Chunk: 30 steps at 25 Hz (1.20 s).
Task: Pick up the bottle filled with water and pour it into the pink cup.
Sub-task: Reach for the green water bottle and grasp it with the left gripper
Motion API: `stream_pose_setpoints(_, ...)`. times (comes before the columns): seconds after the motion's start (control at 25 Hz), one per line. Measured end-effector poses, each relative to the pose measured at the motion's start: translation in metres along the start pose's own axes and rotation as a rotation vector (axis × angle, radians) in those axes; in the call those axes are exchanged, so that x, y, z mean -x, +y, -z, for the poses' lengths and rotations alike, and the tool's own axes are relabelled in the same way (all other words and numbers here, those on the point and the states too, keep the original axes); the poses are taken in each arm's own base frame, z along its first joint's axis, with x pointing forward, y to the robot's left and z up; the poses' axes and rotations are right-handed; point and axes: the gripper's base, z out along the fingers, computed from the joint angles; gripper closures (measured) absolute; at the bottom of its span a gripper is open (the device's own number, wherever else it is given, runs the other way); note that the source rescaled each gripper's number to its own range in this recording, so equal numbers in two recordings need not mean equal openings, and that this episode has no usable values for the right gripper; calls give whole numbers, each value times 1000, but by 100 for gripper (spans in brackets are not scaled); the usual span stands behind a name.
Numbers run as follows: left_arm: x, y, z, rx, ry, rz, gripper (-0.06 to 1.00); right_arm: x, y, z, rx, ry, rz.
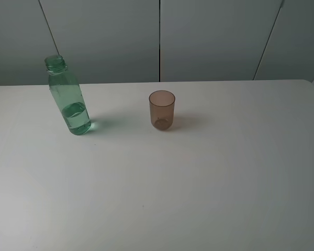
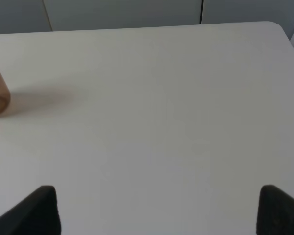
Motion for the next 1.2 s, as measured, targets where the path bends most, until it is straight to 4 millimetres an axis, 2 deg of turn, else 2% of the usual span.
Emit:
stream_pose_setpoints(0.08, 5, 0, 5, 0, -22, 2, 37, 0, 0, 0, 0, 0, 0)
stream_pose_setpoints(0.16, 17, 0, 8, -5, -32, 4, 37, 0, 0, 0, 0, 0, 0)
stream_pose_setpoints(0.32, 63, -5, -7, -39, 20, 15, 37, 0, 0, 0, 0, 0, 0)
stream_pose_setpoints(0.44, 100, -11, -31, -82, 56, 39, 37, 0, 0, 0, 0, 0, 0)
stream_pose_setpoints(0.52, 124, -15, -60, -101, 81, 54, 37, 0, 0, 0, 0, 0, 0)
stream_pose_setpoints(0.68, 145, -21, -114, -113, 62, 35, 37, 0, 0, 0, 0, 0, 0)
stream_pose_setpoints(0.76, 147, -23, -134, -113, 47, -3, 37, 0, 0, 0, 0, 0, 0)
stream_pose_setpoints(0.84, 138, -29, -156, -132, 72, -56, 37, 0, 0, 0, 0, 0, 0)
stream_pose_setpoints(1.04, 100, -43, -196, -170, 74, -111, 37, 0, 0, 0, 0, 0, 0)
stream_pose_setpoints(1.2, 72, -43, -214, -152, 2, -131, 37, 0, 0, 0, 0, 0, 0)
